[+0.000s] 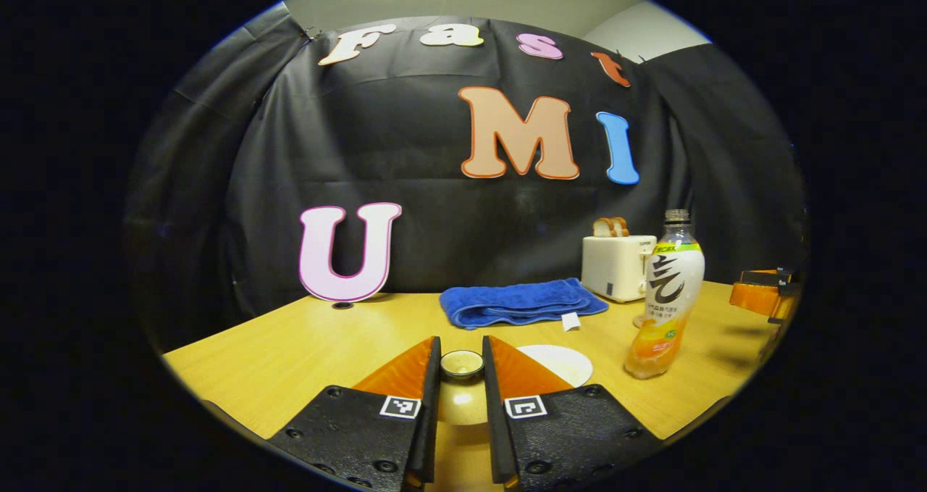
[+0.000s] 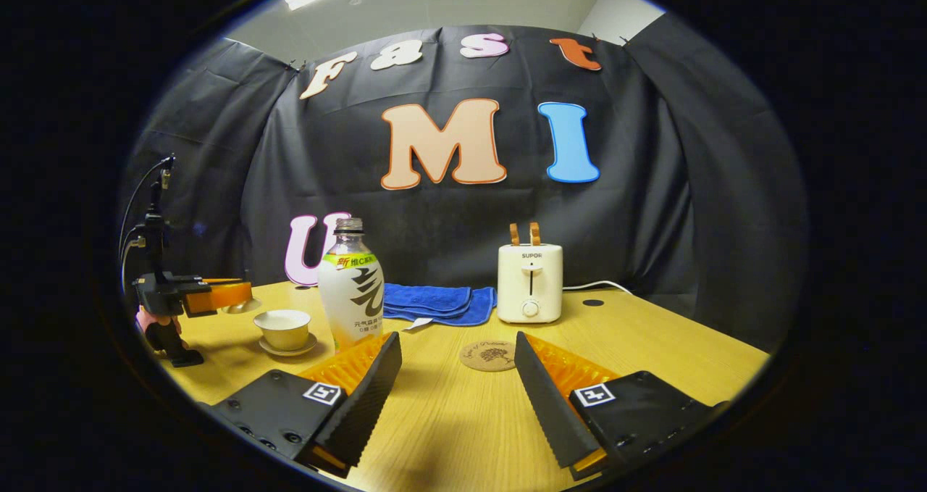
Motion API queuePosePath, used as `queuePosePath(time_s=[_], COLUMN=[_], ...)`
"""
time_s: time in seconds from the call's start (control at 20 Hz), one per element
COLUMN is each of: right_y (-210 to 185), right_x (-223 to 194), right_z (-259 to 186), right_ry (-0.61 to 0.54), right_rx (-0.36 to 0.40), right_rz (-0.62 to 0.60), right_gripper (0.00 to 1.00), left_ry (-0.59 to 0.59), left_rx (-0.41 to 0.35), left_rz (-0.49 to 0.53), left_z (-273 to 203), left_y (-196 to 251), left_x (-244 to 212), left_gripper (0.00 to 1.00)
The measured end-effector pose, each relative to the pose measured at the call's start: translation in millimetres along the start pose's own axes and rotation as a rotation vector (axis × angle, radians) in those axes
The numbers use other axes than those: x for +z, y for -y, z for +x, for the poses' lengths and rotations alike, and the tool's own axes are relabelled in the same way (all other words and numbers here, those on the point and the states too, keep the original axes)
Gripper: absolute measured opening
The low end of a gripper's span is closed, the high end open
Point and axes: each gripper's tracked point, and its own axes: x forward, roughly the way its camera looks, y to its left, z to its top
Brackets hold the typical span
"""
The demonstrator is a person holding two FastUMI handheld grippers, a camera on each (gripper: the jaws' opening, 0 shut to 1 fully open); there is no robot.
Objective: Open the teacup lid with one hand, grasp the water bottle and pour water into the teacup with the other hand; after pouring, place the water bottle on the coaster and then close the teacup lid.
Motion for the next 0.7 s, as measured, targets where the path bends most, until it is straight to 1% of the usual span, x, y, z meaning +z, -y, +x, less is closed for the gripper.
queuePosePath(time_s=[0.05,0.15,0.2,0.25,0.3,0.4,0.45,0.7], right_y=[-5.2,-15.7,-19.7,-23.8,-30.4,-50.5,-57.1,-89.3], right_x=[-1.4,-1.6,-1.8,-1.9,-2.0,-3.3,-4.4,-9.6], right_z=[1.8,7.9,10.6,13.4,16.5,27.9,31.5,53.9], right_ry=[-0.003,-0.005,-0.006,-0.007,-0.007,-0.01,-0.011,-0.034], right_rx=[0.02,0.061,0.072,0.083,0.099,0.154,0.169,0.233], right_rz=[0.001,0.003,0.004,0.004,0.004,0.007,0.007,0.008], right_gripper=[1.0,0.99,0.95,0.95,1.0,0.99,0.99,0.99], left_ry=[0.002,0.003,0.003,0.004,0.003,0.003,0.002,0.003], left_rx=[0.016,0.043,0.057,0.063,0.069,0.101,0.111,0.121], left_rz=[0.0,0.002,0.003,0.004,0.003,0.006,0.004,0.004], left_z=[-3.2,-8.6,-11.6,-13.5,-15.1,-18.7,-19.2,-24.1], left_y=[-7.3,-19.2,-26.3,-30.2,-33.6,-47.6,-51.1,-61.7], left_x=[-0.5,-0.1,-0.3,0.0,-0.4,-0.8,-1.1,-1.3], left_gripper=[0.28,0.27,0.28,0.28,0.27,0.28,0.27,0.27])
